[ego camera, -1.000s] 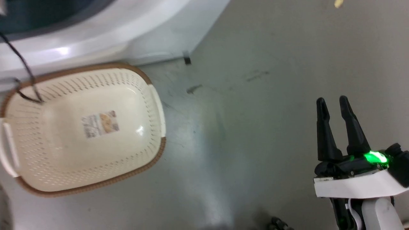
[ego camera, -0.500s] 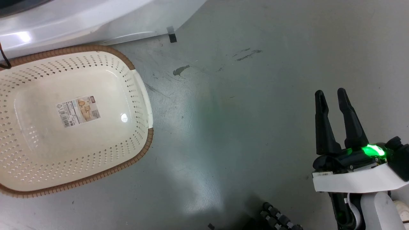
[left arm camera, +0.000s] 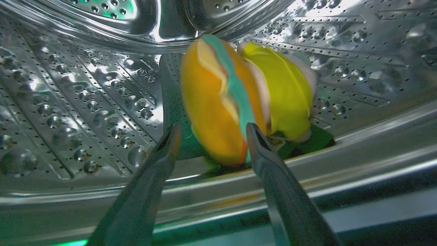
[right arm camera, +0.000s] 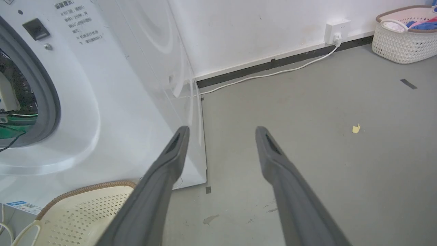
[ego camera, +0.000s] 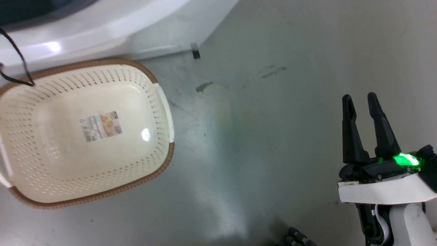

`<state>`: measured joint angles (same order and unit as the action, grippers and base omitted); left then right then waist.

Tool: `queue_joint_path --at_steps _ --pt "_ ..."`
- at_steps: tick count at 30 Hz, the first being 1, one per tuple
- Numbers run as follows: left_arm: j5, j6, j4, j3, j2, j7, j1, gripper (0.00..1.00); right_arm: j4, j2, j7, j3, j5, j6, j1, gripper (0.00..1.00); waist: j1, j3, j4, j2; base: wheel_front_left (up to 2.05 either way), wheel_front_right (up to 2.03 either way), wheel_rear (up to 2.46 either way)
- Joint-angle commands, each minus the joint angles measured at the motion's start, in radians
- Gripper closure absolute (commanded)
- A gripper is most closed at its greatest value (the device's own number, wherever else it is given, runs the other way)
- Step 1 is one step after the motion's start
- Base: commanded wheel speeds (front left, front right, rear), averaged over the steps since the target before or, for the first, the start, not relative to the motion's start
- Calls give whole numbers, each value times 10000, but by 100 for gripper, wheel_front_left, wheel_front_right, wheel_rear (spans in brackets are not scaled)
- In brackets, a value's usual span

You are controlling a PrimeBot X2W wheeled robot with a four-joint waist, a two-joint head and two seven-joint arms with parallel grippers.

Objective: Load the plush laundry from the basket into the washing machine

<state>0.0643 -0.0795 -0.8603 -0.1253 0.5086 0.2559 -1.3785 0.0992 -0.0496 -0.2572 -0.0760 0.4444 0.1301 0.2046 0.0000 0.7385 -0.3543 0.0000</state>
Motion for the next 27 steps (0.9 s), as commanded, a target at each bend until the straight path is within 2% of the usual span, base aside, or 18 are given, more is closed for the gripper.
queue_joint_path --at_steps 1,9,16,20,24,27 --pt "169 -13 -226 66 -126 -389 328 0 -26 -6 -46 74 -190 6 90 0 0 -466 256 0 0 0 0" --pt "1006 -254 -1190 196 -1157 -2573 1699 0 -46 -6 -46 439 -1094 6 -224 0 0 -2388 1066 0 0 0 0" --pt "1681 -465 -1047 -48 -2184 -4597 3369 0 -75 -10 -46 678 -1801 6 -853 0 0 -4210 1799 0 0 0 0" --pt "2175 -499 -183 -158 -2718 -5048 4620 0 -68 -54 -46 786 -2007 6 -1207 0 0 -5039 2151 0 0 0 0" --pt "2372 -505 1288 -339 -3085 -5151 6174 0 -99 -73 -46 837 -2157 6 -1604 0 0 -5691 2485 0 0 0 0" --pt "2409 -242 2489 -275 -3260 -5167 7491 0 -155 -76 -46 770 -2254 6 -1888 0 0 -6094 2664 0 0 0 0"
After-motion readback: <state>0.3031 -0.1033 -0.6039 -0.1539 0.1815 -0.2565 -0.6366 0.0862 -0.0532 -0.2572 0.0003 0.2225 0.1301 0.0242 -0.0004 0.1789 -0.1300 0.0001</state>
